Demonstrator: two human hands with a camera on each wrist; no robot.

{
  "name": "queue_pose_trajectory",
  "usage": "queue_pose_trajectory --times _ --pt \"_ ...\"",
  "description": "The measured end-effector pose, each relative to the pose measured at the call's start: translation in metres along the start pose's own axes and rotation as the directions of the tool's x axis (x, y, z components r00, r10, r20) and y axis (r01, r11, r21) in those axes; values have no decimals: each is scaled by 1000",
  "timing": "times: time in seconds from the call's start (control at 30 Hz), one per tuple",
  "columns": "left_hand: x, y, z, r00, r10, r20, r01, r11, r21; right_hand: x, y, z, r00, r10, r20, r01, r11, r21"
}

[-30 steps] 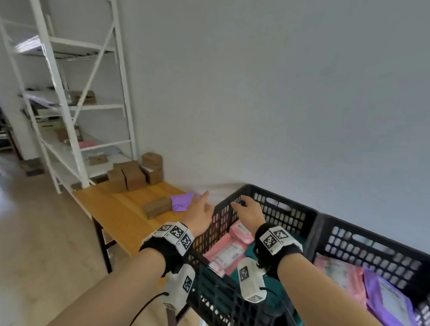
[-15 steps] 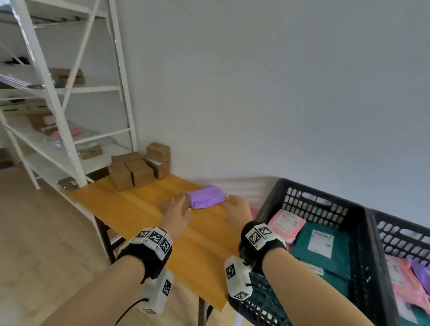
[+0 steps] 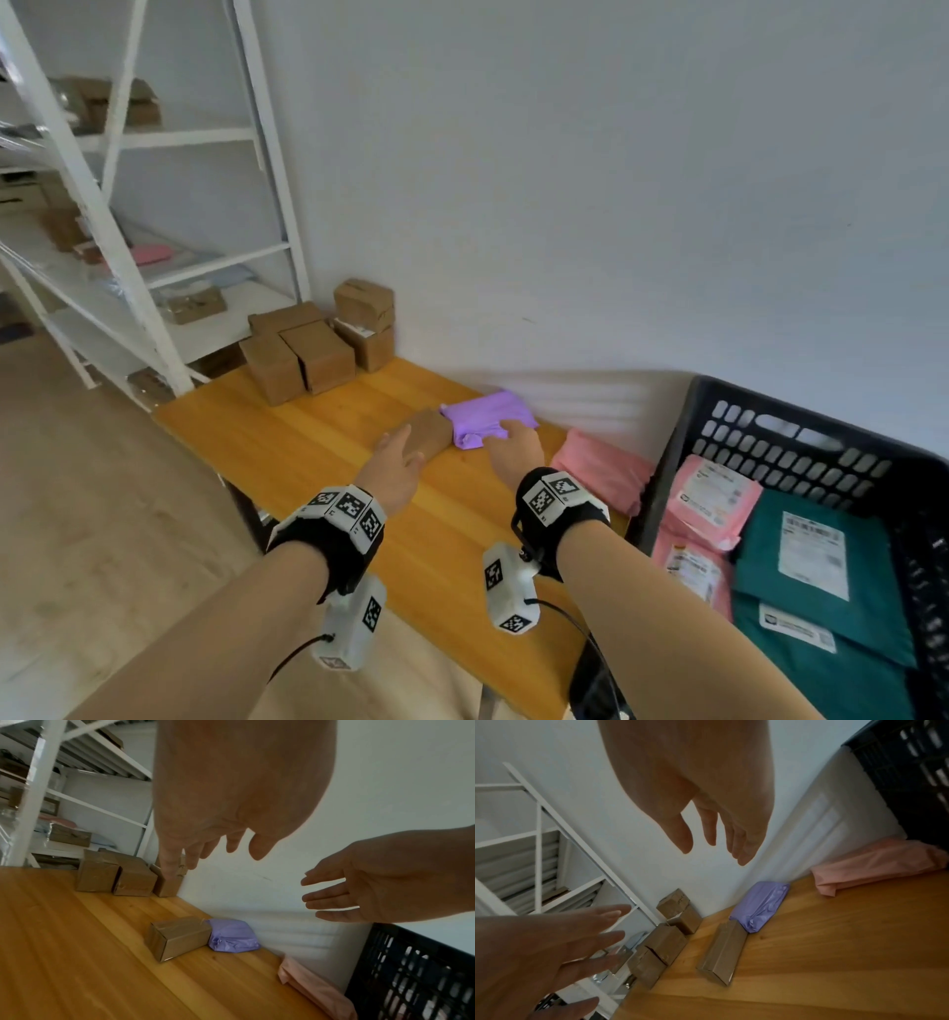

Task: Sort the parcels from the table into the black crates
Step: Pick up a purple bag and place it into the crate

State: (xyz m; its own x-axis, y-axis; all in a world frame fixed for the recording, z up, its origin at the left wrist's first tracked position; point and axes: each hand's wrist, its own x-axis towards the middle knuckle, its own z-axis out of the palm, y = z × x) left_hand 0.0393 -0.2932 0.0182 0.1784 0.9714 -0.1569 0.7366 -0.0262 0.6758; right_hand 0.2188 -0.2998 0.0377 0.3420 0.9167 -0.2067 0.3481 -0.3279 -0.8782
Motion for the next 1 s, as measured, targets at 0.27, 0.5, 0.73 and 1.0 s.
queue_pose_trajectory --times 0.27,0.5,0.73,1.0 --pt "78 -7 17 992 -26 121 15 996 92 67 14 21 997 60 49 -45 966 -253" --pt "134 -25 31 964 -155 217 148 988 50 108 38 50 953 296 64 -295 955 -35" --pt "218 -18 26 955 -111 276 95 993 71 148 43 68 925 378 39 -378 926 -9" --pt "321 -35 28 916 -128 379 91 989 116 204 40 90 882 472 -4 -472 881 -37"
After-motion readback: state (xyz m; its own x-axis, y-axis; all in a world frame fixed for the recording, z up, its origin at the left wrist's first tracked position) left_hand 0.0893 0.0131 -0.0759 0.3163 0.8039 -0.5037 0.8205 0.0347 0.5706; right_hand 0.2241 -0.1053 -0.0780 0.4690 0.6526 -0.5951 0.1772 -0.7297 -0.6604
